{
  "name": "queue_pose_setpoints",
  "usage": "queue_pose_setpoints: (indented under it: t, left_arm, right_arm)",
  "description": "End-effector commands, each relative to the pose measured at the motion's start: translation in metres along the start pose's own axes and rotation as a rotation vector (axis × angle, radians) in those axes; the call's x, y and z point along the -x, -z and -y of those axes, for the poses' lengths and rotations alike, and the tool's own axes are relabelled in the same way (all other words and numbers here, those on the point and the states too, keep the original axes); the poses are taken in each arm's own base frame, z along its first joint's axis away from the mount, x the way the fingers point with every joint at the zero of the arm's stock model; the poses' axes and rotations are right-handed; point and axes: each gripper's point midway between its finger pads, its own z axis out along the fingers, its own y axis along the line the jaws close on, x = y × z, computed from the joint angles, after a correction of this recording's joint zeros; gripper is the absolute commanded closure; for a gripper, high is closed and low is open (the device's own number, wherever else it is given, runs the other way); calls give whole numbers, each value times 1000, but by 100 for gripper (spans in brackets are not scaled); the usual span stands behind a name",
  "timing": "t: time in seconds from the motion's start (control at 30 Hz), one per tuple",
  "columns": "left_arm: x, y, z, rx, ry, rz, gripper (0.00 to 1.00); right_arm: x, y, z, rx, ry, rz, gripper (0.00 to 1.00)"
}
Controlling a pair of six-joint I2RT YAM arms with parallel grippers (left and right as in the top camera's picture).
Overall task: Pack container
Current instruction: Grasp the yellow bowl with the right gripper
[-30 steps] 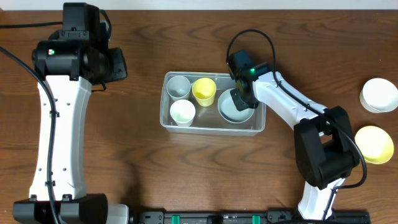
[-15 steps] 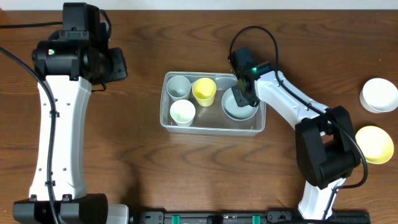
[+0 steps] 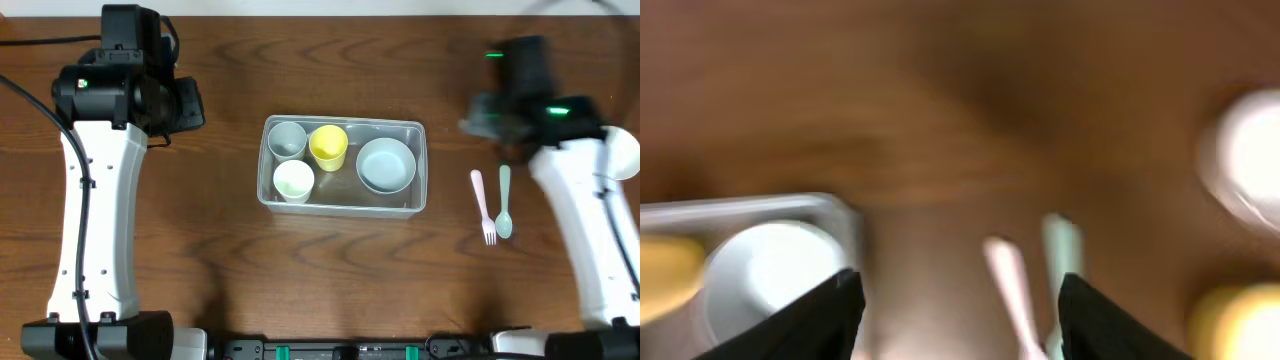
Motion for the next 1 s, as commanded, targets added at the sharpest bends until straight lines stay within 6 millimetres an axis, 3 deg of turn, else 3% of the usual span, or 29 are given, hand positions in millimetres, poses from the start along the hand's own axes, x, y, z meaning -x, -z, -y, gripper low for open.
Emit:
queue_pose_setpoints:
  t: [0.0,0.07,0.13,0.17,0.3,0.47,0.8,0.97]
  left_arm:
    - [-3,-3,0,-4,14,-14,67]
    - [-3,-3,0,-4,14,-14,67]
    - [-2,-3,0,-3,14,-14,67]
    - [-2,-3,0,-3,14,-14,67]
    - [-2,-3,0,-3,14,-14,67]
    - [-2,-3,0,-3,14,-14,67]
    - [-5,-3,0,-2,14,-23,67]
    - [-5,-3,-1,-1,14,-25,67]
  right_arm:
    - [-19,-22,67,-160,-327,-119,34]
    - [-31,-30,95,-205,-418,-177,23]
    - [-44,-41,120,-236,-488,-225,2]
    - [-50,-46,130,-253,-518,-242,1]
    - [-75,-70,167,-295,-625,-304,1]
    - [-103,-103,189,-291,-657,-359,6]
    - [-147,-157,195,-307,-646,-458,21]
    - [-153,-165,194,-305,-631,-483,30]
